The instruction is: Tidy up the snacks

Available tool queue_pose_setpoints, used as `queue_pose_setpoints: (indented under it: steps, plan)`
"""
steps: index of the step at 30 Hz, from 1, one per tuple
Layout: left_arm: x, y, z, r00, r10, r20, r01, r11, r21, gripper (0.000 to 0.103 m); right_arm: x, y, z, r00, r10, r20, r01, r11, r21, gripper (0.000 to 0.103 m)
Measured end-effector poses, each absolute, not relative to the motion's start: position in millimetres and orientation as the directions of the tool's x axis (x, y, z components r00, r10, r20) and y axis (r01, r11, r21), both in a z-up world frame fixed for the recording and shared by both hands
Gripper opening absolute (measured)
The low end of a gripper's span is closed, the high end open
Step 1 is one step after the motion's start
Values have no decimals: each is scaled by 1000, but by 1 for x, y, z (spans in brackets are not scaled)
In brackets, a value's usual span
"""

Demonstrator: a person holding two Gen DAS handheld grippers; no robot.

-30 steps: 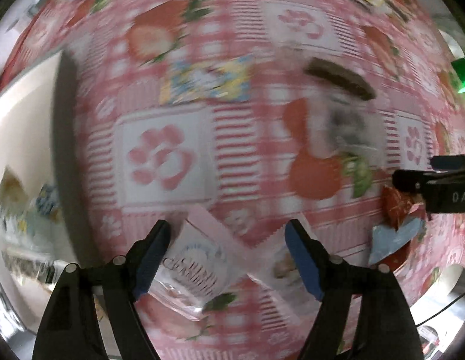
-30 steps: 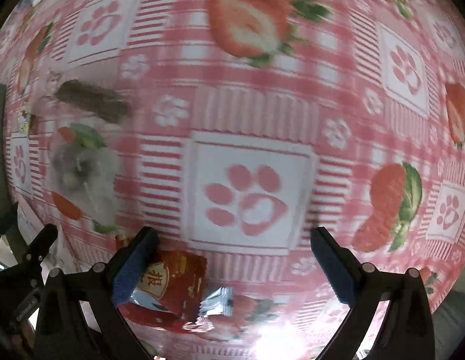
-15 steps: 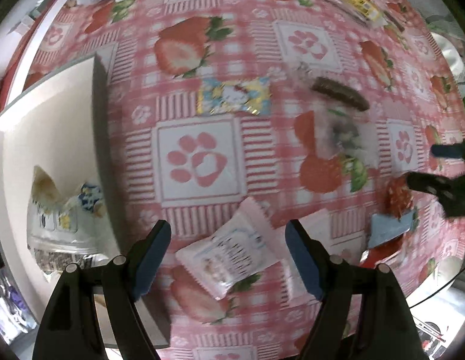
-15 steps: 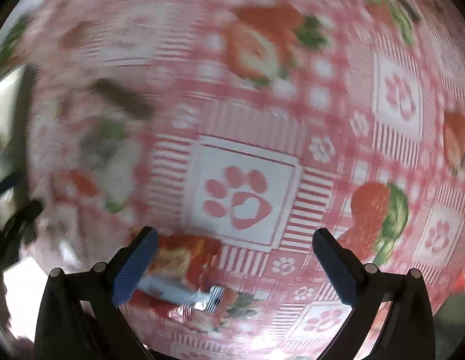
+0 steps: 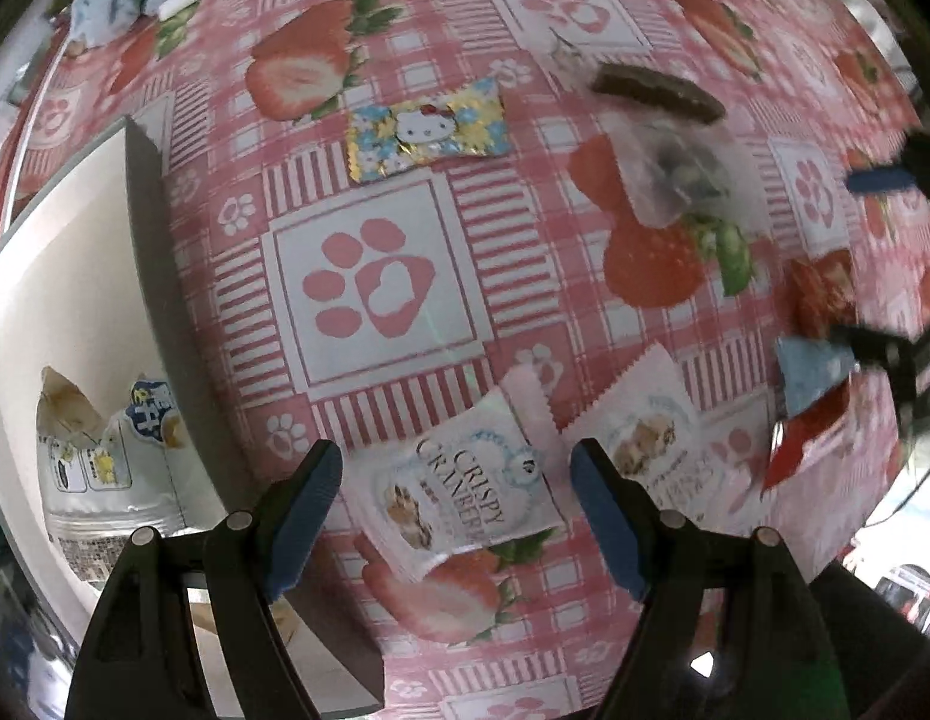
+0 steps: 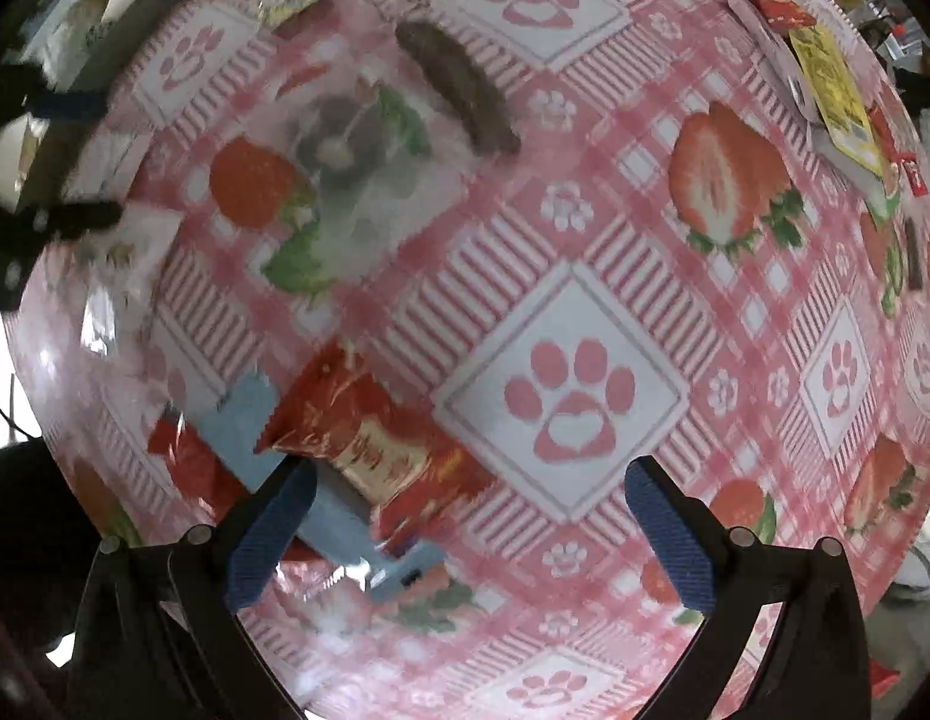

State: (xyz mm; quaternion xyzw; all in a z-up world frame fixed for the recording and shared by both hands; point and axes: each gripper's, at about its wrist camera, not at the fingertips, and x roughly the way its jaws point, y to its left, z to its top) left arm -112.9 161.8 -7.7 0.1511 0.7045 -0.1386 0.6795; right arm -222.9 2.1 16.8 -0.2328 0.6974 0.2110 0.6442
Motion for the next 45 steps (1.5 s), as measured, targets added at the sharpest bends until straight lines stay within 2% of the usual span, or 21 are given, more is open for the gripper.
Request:
queue_pose_setpoints:
  steps: [4,6,7,10,12,14,17,19,20,21,22,23,27,29,35,41,42,43,44,45]
  plan:
    - [-133,171,1,-55,39,-998,431,902,12,81,-207,8,9,-108,-26,-994,-564,825,40,103]
    - [-138,172,-5,-62,61,-996,431,902,28,81,-200,9,5,-112,-28,-993,-545,838,38,90]
    - [-140,170,-9,-65,66,-996,425,905,32,84,-197,8,7,-103,-23,-994,-519,854,34,89]
    - [-131,167,-12,-53,29,-998,376,927,7,84,-177,-9,9,-85,-22,-996,-465,885,20,70]
    - [-126,161,-12,-38,20,-999,361,932,5,84,-166,-25,11,-76,-21,-997,-413,910,13,44]
    - [-120,154,-12,-31,16,-999,354,935,4,83,-156,-40,14,-93,17,-996,-334,941,47,36]
    - [-118,151,-7,-16,16,-1000,358,934,9,81,-142,-56,13,-119,96,-988,-237,964,122,37]
    - [-120,156,-1,-8,17,-1000,355,935,13,81,-135,-63,12,-123,127,-984,-223,963,152,41]
    - [-121,159,1,-9,13,-1000,348,937,9,81,-132,-61,11,-121,138,-983,-227,960,163,58]
    - [-121,163,4,-15,5,-1000,334,943,0,81,-135,-64,12,-114,122,-986,-230,962,146,85]
    - [-122,173,7,-20,-11,-1000,310,951,-17,81,-139,-71,18,-96,113,-989,-232,964,133,92]
    - [-116,181,10,-24,-26,-999,288,957,-32,82,-138,-74,20,-80,131,-988,-228,963,146,93]
    - [-114,203,12,-66,-101,-993,161,981,-110,82,-146,-96,30,-90,196,-976,-140,968,207,93]
    - [-115,211,5,-77,-99,-992,143,984,-109,82,-142,-107,29,-91,200,-976,-101,973,209,93]
    - [-125,192,-17,-96,-22,-995,219,975,-42,82,-147,-108,31,-94,169,-981,-141,973,182,93]
    - [-131,170,-40,-82,27,-996,230,973,7,83,-142,-72,13,-119,109,-987,-174,976,129,92]
    - [-133,166,-40,-78,28,-997,229,973,9,83,-143,-69,9,-128,91,-988,-186,976,114,82]
    - [-134,164,-41,-76,28,-997,226,974,11,83,-145,-63,9,-120,56,-991,-202,976,79,78]
    - [-136,162,-41,-76,24,-997,222,975,6,80,-147,-59,12,-92,-4,-996,-238,971,18,63]
    - [-137,159,-41,-74,21,-997,221,975,4,75,-147,-52,15,-81,-2,-997,-248,969,18,42]
